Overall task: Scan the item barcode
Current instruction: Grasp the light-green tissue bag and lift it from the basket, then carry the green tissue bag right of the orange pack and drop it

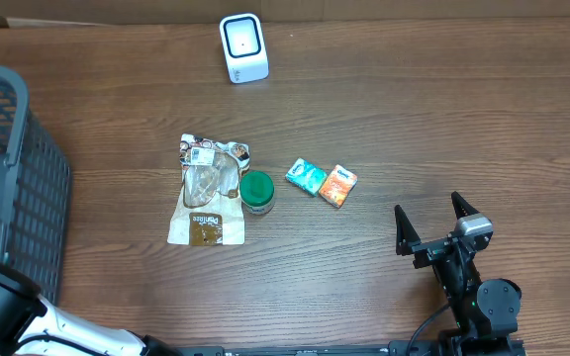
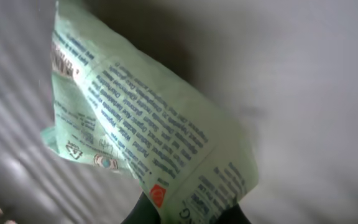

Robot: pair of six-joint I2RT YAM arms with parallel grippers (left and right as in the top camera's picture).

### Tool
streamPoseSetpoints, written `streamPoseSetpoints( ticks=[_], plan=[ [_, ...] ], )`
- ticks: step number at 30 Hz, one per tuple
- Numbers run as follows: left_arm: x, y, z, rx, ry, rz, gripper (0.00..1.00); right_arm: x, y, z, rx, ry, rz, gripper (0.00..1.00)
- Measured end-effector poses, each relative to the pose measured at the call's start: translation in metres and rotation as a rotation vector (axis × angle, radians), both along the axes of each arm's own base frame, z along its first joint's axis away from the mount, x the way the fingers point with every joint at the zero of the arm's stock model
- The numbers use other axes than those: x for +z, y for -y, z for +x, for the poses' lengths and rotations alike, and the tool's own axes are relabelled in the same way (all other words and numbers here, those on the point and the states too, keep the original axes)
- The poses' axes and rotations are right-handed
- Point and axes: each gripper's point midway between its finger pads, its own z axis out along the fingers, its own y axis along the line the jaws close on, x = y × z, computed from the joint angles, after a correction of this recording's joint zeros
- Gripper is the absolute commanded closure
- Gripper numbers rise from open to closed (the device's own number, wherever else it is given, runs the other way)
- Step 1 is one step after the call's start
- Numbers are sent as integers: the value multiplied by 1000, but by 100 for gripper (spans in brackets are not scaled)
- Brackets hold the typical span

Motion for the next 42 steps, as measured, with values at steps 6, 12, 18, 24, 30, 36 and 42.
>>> streamPoseSetpoints(
  ticks=[6,12,18,24,30,36,42],
  plan=[
    [95,7,69,-119,259,125,96,0,0,0,0,1,0,0],
    [210,73,108,-323,484,312,96,0,0,0,0,1,0,0],
    [269,148,119,-506,607,401,96,0,0,0,0,1,0,0],
    [275,224,137,-719,631,372,96,0,0,0,0,0,0,0],
    [268,315,149,-980,630,344,96,0,0,0,0,1,0,0],
    [232,397,148,-1210,567,308,96,0,0,0,0,1,0,0],
    [192,465,152,-1383,507,272,96,0,0,0,0,1,0,0]
  ],
)
